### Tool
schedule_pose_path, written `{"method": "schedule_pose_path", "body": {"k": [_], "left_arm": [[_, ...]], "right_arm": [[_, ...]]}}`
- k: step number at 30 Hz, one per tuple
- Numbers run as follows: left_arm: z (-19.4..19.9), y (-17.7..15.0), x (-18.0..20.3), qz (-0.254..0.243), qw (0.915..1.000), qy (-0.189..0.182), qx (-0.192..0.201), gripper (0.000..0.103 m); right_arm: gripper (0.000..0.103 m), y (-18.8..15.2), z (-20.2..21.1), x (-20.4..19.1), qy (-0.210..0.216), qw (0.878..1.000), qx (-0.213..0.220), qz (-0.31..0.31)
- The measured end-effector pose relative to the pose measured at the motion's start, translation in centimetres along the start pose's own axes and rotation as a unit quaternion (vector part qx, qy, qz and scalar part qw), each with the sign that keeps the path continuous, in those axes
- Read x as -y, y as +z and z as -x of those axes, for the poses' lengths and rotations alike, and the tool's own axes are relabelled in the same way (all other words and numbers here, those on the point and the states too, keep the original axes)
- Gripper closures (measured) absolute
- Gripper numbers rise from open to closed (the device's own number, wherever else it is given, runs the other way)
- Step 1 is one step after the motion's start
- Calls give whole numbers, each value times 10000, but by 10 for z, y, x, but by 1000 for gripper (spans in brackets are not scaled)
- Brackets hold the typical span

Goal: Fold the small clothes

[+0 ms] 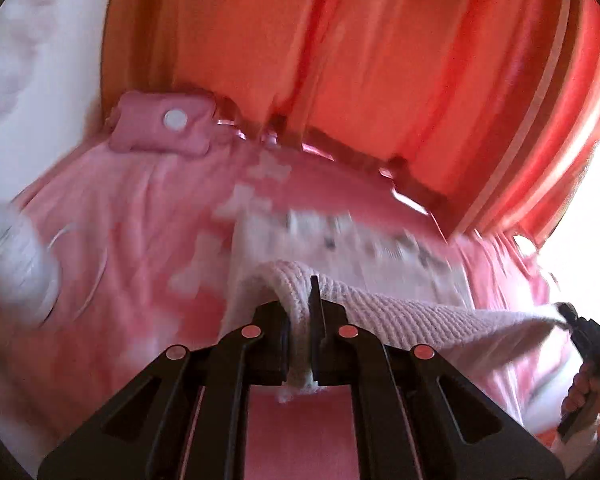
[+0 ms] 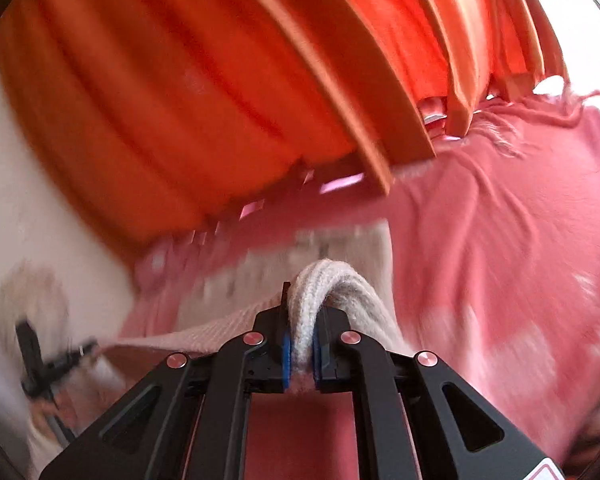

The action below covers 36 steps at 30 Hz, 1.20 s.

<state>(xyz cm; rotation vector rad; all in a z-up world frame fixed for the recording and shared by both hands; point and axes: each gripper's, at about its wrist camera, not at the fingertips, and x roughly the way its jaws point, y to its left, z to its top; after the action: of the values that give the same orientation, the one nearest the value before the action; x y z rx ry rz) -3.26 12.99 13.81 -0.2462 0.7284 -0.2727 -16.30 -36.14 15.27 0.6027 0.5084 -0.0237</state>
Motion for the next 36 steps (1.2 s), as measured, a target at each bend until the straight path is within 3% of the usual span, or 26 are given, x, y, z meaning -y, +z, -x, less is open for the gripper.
{"method": "schedule_pose_path", "body": {"k": [3,6,10,11,13,14,15,16,18,21,26,27,28,29,30,32,34,35,36], "left_arm": [[-71,27,3,96,9996,242,-78,96],[-143,34,-11,437,9976,441,-318,95],[-194,24,-29,902,9946,333,-382,90],[-196,18,-32,964,9947,233,-266,83],[-196,16,-30,921,9942,500,-245,68],[-193,20,-27,788,9953,545,-126,53],[-190,24,-24,648,9964,547,20,41],[-189,27,-22,521,9967,612,123,37],[-191,31,-17,222,9973,700,95,34],[-207,27,-22,87,9972,712,-231,34],[-229,17,-30,313,9948,526,-812,34],[-232,17,-31,288,9945,527,-861,38],[-234,16,-30,245,9943,553,-880,49],[-235,16,-29,234,9944,543,-876,78],[-231,18,-30,321,9956,394,-793,93],[-211,28,-27,514,9981,163,-307,94],[-195,39,-21,438,9990,65,73,94],[-192,43,-17,358,9991,96,200,94],[-197,44,-16,303,9992,209,178,94]], "right_arm": [[96,18,-84,14,-302,9992,-140,-234],[94,19,-149,33,-488,9965,-437,-520],[86,14,-176,56,-333,9946,-236,-956],[85,15,-176,57,-326,9942,-247,-999],[82,21,-170,59,-141,9950,-151,-974],[71,22,-166,60,-191,9954,-31,-933],[62,23,-161,61,-525,9947,190,-869],[45,25,-159,63,-710,9937,298,-814],[43,29,-160,68,-701,9940,296,-784],[43,27,-167,77,-701,9930,-1,-952],[42,9,-206,68,-944,9897,-1016,-360],[42,6,-213,65,-1068,9874,-1146,-240],[56,2,-220,62,-1321,9836,-1228,-25],[96,2,-224,59,-1454,9815,-1236,136],[94,3,-220,56,-1454,9828,-1125,200],[96,17,-190,44,-891,9952,-402,42],[96,27,-168,38,-656,9977,143,28],[96,30,-168,40,-750,9970,212,24],[96,29,-180,49,-994,9950,17,-15]]}}
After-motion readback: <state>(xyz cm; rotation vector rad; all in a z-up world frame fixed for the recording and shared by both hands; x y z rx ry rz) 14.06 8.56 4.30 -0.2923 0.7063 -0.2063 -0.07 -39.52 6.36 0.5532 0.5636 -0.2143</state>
